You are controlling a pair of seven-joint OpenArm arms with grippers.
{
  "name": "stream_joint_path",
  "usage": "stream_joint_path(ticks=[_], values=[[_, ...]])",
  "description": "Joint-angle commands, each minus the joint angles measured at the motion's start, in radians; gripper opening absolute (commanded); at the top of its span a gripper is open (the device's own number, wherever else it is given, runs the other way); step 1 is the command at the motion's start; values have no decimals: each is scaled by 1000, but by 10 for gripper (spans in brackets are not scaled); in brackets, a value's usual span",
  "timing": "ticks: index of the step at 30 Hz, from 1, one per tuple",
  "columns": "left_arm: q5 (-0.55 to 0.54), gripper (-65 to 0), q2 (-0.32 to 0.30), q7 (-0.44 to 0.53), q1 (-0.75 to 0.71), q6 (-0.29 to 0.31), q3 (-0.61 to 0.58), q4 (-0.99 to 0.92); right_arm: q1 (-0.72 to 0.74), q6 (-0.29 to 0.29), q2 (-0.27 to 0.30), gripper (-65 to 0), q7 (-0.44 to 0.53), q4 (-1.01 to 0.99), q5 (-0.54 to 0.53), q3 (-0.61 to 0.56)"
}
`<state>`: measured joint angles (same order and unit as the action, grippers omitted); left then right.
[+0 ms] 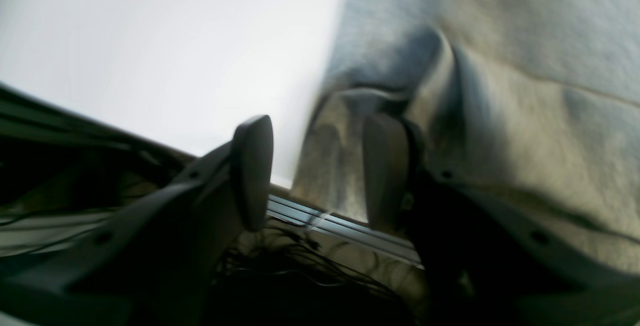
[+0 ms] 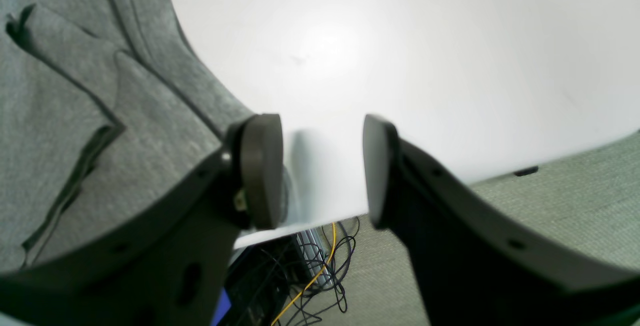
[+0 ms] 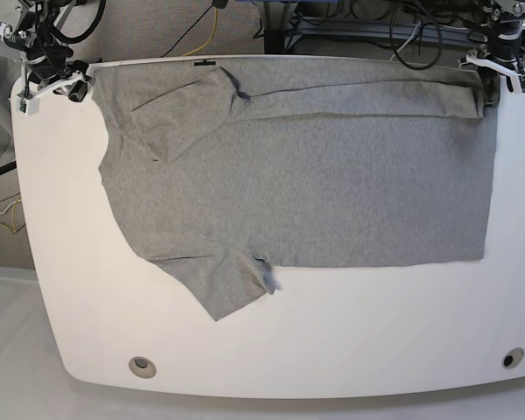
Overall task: Fold the T-shirt properly
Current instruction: 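Slide both grippers outward along the folded edge, stretching it taut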
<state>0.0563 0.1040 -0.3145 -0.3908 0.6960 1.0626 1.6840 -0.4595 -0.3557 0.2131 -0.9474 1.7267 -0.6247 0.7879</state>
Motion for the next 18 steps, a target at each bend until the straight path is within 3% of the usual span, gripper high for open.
stream_joint_path(ticks=[1,18], values=[[-14,-375,-10,21,-4,2,9,28,6,1,16,-393,11,17,-7,6],[-16,-375,-11,19,-4,2,18,54,21,-1,10,-393,-68,204,-13,11]])
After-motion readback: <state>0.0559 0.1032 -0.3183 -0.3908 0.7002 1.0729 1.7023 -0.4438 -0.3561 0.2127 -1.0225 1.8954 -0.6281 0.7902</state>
